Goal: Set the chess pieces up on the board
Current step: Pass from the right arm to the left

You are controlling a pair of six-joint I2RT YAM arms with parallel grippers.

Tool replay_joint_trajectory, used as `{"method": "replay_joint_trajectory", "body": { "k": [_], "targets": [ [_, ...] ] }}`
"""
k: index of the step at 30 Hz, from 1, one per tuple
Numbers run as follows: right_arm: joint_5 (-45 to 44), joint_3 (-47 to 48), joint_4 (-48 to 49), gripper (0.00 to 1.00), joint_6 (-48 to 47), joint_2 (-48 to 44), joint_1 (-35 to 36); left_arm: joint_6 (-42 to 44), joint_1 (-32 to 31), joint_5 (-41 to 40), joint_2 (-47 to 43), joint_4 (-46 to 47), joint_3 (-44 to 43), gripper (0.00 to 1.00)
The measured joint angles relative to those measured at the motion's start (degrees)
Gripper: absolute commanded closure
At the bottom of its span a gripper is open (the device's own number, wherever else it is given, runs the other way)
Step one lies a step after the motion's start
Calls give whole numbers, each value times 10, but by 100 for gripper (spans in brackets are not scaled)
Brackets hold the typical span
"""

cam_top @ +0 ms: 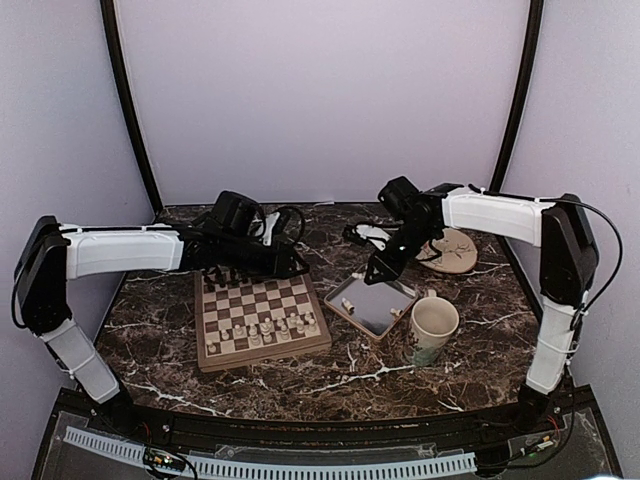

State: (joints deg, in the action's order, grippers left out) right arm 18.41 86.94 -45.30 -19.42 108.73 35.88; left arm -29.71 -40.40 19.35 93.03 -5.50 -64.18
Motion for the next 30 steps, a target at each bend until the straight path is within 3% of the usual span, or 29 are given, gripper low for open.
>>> {"method": "replay_joint_trajectory", "body": {
  "k": [12, 22, 30],
  "targets": [
    [99, 10, -10, 93, 3, -7, 1, -148, -14, 121, 148, 224, -37, 58],
    [106, 13, -17, 93, 5, -7, 2, -186, -36, 157, 193, 266, -85, 66],
    [106, 13, -20, 93, 5, -7, 2, -189, -36, 160, 198, 266, -88, 64]
  ]
}}
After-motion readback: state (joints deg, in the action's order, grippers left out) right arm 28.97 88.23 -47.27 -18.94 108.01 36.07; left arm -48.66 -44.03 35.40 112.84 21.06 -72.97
